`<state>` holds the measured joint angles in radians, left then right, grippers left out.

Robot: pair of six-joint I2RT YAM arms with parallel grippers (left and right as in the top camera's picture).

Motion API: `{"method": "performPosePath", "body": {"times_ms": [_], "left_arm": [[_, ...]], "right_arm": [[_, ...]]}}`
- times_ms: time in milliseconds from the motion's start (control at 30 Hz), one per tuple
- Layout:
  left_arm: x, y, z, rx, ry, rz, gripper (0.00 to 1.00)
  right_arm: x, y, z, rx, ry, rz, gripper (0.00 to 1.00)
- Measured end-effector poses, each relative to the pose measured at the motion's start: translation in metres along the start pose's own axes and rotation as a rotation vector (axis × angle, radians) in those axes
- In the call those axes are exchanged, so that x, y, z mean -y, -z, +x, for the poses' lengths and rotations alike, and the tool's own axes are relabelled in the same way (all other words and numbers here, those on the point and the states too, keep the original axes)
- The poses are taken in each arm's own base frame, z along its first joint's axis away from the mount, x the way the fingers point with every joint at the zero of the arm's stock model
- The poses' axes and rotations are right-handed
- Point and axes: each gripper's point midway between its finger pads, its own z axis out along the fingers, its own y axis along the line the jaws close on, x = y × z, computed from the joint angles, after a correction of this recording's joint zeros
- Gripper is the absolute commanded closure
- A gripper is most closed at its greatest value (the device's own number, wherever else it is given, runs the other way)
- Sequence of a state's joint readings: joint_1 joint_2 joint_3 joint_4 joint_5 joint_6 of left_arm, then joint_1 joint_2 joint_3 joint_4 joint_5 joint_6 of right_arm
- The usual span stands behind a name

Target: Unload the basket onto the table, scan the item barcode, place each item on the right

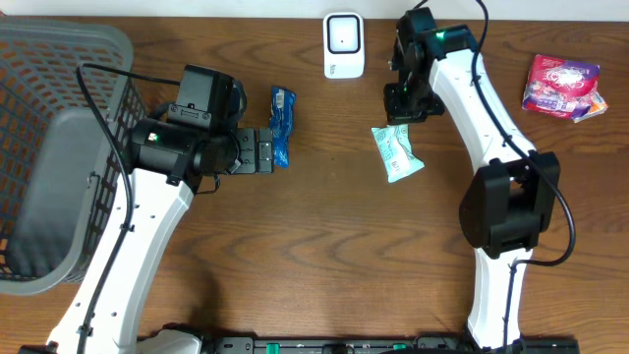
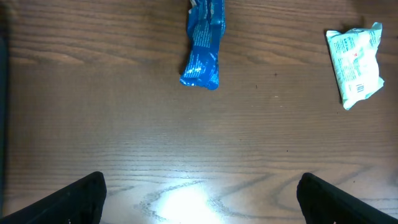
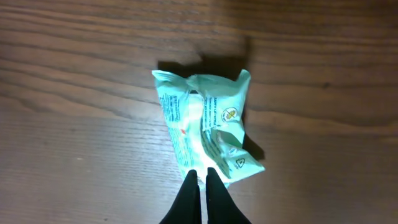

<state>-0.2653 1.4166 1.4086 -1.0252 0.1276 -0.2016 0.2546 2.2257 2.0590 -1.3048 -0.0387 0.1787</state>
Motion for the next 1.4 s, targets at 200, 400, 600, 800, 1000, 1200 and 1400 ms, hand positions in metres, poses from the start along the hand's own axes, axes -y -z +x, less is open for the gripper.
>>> {"method": "performPosePath", "body": {"times_ms": [200, 400, 600, 800, 1000, 1200, 1400], "left_arm": [[0.000, 0.000, 0.000, 0.000, 0.000, 0.000, 0.02], [0.000, 0.000, 0.000, 0.000, 0.000, 0.000, 0.02], [0.000, 0.000, 0.000, 0.000, 0.000, 0.000, 0.02], [0.000, 0.000, 0.000, 0.000, 0.000, 0.000, 0.02], [0.000, 0.000, 0.000, 0.000, 0.000, 0.000, 0.02], [0.000, 0.000, 0.000, 0.000, 0.000, 0.000, 0.02], [0.000, 0.000, 0.000, 0.000, 0.000, 0.000, 0.02]], "right_arm": [[0.004, -0.034, 0.011, -0.031, -0.002, 0.016, 0.99], [0.006, -0.078, 0.027, -0.041, -0.012, 0.005, 0.99], [0.015, -0.074, 0.035, -0.047, -0.039, 0.056, 0.97], [0.030, -0.047, 0.044, -0.124, -0.057, 0.152, 0.68], [0.029, -0.013, 0.016, -0.038, -0.049, 0.141, 0.33], [0.038, -0.022, 0.020, -0.081, -0.068, -0.028, 0.28], [0.056, -0.052, 0.031, -0.105, -0.115, -0.233, 0.25]]}}
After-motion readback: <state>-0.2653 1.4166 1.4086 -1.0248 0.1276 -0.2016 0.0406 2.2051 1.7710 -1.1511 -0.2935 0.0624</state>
